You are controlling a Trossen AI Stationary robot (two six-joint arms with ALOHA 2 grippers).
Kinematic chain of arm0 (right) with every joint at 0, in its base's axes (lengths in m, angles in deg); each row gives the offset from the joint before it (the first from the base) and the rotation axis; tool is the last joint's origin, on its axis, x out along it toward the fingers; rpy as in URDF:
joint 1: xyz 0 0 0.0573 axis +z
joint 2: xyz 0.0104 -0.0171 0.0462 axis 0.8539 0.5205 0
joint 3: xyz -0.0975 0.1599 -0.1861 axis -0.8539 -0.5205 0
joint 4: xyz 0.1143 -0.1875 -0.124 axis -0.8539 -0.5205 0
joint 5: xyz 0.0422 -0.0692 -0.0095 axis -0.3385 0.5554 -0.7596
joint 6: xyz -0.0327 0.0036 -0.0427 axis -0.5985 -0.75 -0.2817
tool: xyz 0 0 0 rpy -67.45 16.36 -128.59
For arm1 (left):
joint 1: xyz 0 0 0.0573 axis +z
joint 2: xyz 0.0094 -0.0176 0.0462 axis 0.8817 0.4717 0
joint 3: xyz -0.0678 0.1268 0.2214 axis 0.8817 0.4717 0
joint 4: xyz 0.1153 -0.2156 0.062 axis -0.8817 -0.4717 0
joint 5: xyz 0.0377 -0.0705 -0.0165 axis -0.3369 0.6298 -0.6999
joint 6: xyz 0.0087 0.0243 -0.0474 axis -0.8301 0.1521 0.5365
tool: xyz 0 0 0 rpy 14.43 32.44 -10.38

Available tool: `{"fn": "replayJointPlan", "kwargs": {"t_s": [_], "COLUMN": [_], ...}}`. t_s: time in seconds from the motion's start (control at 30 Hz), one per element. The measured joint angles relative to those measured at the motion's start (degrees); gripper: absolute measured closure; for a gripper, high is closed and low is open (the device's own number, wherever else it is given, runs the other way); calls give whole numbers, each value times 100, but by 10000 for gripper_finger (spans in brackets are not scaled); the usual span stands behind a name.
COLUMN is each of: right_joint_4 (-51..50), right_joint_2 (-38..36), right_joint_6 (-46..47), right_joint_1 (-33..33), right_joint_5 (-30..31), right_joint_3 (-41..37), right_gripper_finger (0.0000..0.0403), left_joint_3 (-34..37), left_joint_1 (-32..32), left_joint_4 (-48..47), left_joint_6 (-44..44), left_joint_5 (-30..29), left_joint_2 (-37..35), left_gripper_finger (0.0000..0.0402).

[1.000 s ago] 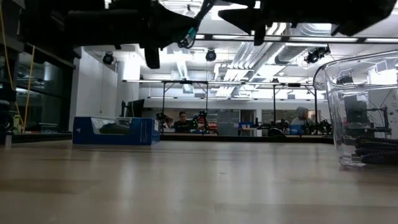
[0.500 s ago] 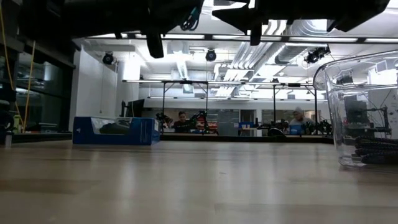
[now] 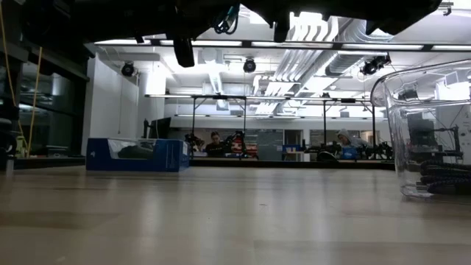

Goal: Pick and place USB-C Cables
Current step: Put the blue charger cable into the transparent bin

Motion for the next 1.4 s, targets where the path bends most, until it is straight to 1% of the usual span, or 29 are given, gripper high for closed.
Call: {"fn": "replayJointPlan", "kwargs": {"t_s": [0.27,0.47,0.53,0.6,0.67,0.87,0.93,0.97,1.1,1.17,1.3,1.4], "right_joint_4": [2,61,101,184,179,149,149,147,127,114,98,62], "right_joint_2": [139,177,177,177,177,177,177,176,175,175,173,173], "right_joint_6": [-95,-143,-141,-137,-139,-143,-145,-147,-137,-141,-143,-143], "right_joint_1": [0,0,0,0,0,-2,-2,-1,0,0,4,2], "right_joint_5": [264,276,278,281,303,311,306,304,297,263,256,260], "right_joint_3": [107,108,108,107,106,106,106,106,106,107,106,106], "right_gripper_finger": [206,206,212,227,252,360,386,390,374,376,393,387], "left_joint_3": [0,0,0,0,0,0,0,0,0,0,2,2], "left_joint_1": [-57,-59,-59,-59,-59,-63,-63,-63,-59,-59,-59,-59], "left_joint_4": [-182,-191,-212,-212,-212,-216,-216,-216,-236,-236,-243,-240], "left_joint_6": [102,102,102,102,102,102,102,102,101,103,17,-3], "left_joint_5": [-99,-99,-99,-98,-98,-92,-96,-94,-31,78,206,208], "left_joint_2": [0,0,0,0,0,0,0,0,0,0,0,0], "left_gripper_finger": [401,401,401,401,401,402,402,402,398,390,367,341]}}
